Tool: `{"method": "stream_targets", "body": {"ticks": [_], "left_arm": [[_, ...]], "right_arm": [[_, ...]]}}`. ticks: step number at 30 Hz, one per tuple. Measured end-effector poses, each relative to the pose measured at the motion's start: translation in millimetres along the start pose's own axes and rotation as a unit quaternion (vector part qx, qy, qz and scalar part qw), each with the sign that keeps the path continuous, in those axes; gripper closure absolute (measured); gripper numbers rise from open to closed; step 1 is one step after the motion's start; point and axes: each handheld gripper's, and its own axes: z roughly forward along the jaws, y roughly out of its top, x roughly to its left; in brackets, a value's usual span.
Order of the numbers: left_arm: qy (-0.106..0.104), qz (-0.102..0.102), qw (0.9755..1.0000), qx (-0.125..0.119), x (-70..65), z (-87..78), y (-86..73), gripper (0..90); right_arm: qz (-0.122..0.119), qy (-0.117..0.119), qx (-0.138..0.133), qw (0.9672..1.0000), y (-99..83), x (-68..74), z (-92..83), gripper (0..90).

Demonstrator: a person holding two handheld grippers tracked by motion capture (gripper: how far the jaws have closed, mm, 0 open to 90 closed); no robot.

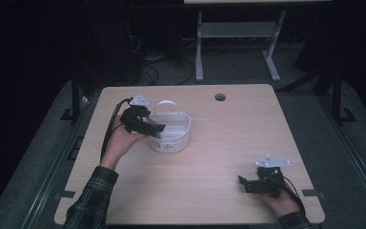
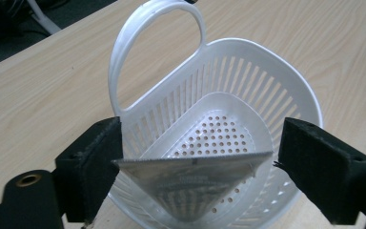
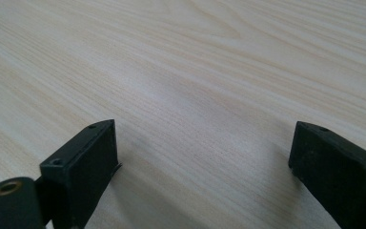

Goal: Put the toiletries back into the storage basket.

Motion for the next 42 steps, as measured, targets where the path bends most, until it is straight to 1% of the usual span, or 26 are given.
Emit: {"method": "stream_targets", "body": {"ticks": [6, 16, 18, 21, 23, 28, 32, 36, 39, 40, 41, 42], "left_arm": [[-0.009, -0.001, 1.0000, -0.004, 1.6, -6.8, 0.1, 13.7], [-0.005, 0.002, 1.0000, -0.005, -0.2, -23.5, -6.7, 13.4], [-0.005, 0.000, 0.9999, -0.011, -1.0, -27.2, -9.8, 13.5], [-0.004, -0.001, 0.9999, -0.011, -2.1, -31.3, -15.2, 13.5], [-0.003, -0.005, 0.9999, -0.011, -3.1, -33.4, -19.0, 13.5], [0.004, -0.005, 0.9999, -0.014, -4.8, -39.1, -28.3, 13.5], [0.009, -0.011, 0.9997, -0.018, -5.4, -43.5, -35.4, 13.6], [0.011, -0.011, 0.9997, -0.020, -6.1, -47.3, -42.9, 13.7], [0.017, -0.008, 0.9997, -0.014, -6.7, -49.6, -48.7, 13.7], [0.018, -0.008, 0.9997, -0.013, -6.8, -50.5, -50.5, 13.7], [0.018, -0.007, 0.9997, -0.014, -6.8, -51.9, -53.0, 13.7], [0.019, -0.006, 0.9997, -0.013, -6.8, -53.2, -54.5, 13.7]], "right_arm": [[-0.001, 0.000, 0.000, 1.0000, -0.1, 0.0, -0.1, 8.7], [-0.001, 0.000, 0.000, 1.0000, -0.1, 0.0, -0.1, 8.7], [-0.001, 0.000, 0.000, 1.0000, -0.1, 0.0, -0.1, 8.7], [-0.001, 0.000, 0.000, 1.0000, 0.0, 0.0, 0.0, 8.7], [0.000, 0.000, 0.000, 1.0000, 0.2, 0.0, 0.2, 8.7], [-0.001, 0.000, 0.000, 1.0000, 0.2, 0.0, 0.3, 8.7], [0.000, 0.000, 0.000, 1.0000, 0.2, 0.1, 0.3, 8.7], [-0.001, 0.000, 0.000, 1.0000, 0.2, 0.0, 0.2, 8.7], [-0.001, 0.000, 0.000, 1.0000, 0.1, 0.1, 0.1, 8.7], [-0.004, 0.000, -0.001, 1.0000, 0.1, -0.2, 0.2, 8.7], [0.001, 0.001, 0.001, 1.0000, 0.1, 0.4, -0.1, 8.7], [-0.001, 0.000, 0.000, 1.0000, 0.1, 0.2, 0.0, 8.7]]}}
